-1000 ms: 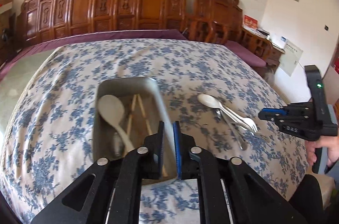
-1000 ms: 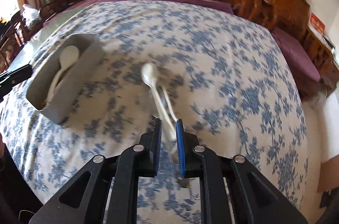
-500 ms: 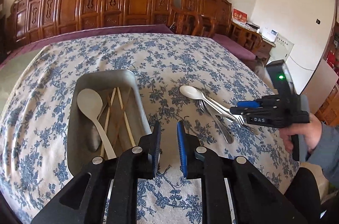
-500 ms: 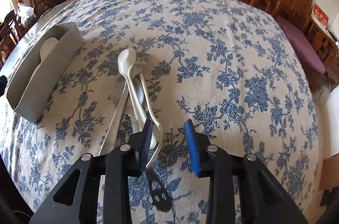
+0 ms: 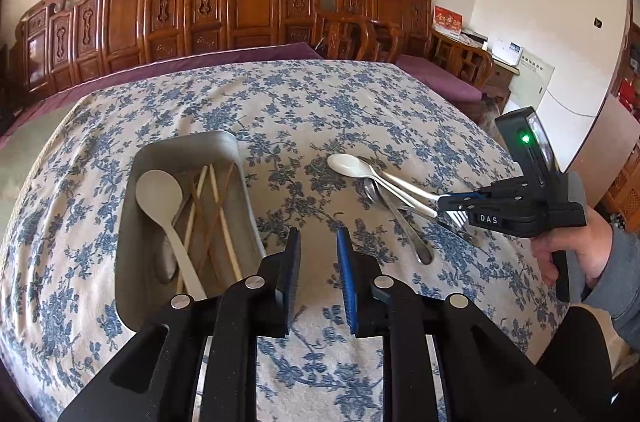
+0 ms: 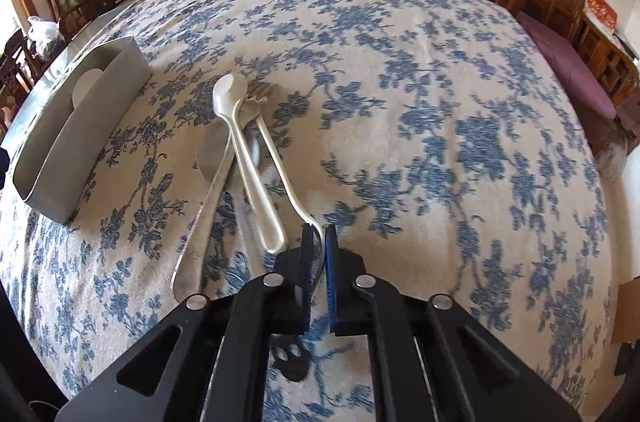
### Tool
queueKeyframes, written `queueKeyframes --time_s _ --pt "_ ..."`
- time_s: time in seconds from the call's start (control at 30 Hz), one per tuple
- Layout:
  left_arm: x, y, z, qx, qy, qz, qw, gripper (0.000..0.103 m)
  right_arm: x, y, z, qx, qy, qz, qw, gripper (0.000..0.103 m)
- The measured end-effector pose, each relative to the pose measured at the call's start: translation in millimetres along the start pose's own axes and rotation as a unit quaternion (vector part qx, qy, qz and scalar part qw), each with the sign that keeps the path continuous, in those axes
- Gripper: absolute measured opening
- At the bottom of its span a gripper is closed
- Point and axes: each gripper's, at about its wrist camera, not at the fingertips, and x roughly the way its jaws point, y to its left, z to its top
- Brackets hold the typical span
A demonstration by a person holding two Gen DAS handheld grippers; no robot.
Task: Organize utensils
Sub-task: 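Reach the right tool to the pile and grasp a white plastic fork, then grasp the metal knife with the left tool while the right tool holds the white fork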
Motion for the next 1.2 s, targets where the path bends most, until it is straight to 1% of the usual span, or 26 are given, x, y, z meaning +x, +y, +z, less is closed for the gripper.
queueKeyframes --time_s 0.13,0.3,0.5,0.63,0.77,0.87,0.97,1.1,1.2 --pt "7.7 -11.5 0.2 0.005 0.013 0.0 0.9999 0.018 -13.5 -11.8 -9.8 0.018 -0.01 -0.007 1.0 0.007" --pt "27.7 -24.5 -2.3 -0.017 0.038 -0.017 0.999 0.018 -34.7 -31.4 -35.1 0.047 -0.026 -0.015 0.998 0.007" --pt "54.0 -51.0 2.0 -0.003 0.064 -0.018 0.9978 0.018 -56.2 -54.1 -57.0 0.081 -0.04 -0.004 0.996 0.007" --pt "71.1 -66.2 8.3 0.011 0.075 -0.017 0.997 0.018 -69.0 -62.0 -67.4 0.089 -0.05 0.003 0.995 0.007" --pt "90.7 -73.8 11.7 0.013 0.093 -0.013 0.9955 0.022 -76.9 -66.8 -75.2 0.088 -0.054 0.009 0.995 0.007" --pt "105.9 -78.1 15.6 0.017 0.105 -0.005 0.9943 0.022 -82.6 -70.4 -80.8 0.089 -0.06 0.012 0.994 0.007" --pt "115.9 -80.5 21.1 0.012 0.108 -0.003 0.9941 0.022 -86.8 -76.3 -89.9 0.097 -0.067 0.015 0.993 0.007" --pt "133.2 -91.5 29.9 0.01 0.113 -0.007 0.9935 0.022 -85.0 -91.7 -105.7 0.122 -0.07 0.028 0.99 0.007" --pt "145.1 -100.4 35.1 0.003 0.118 -0.02 0.9929 0.022 -77.0 -100.8 -113.6 0.127 -0.06 0.017 0.99 0.007"
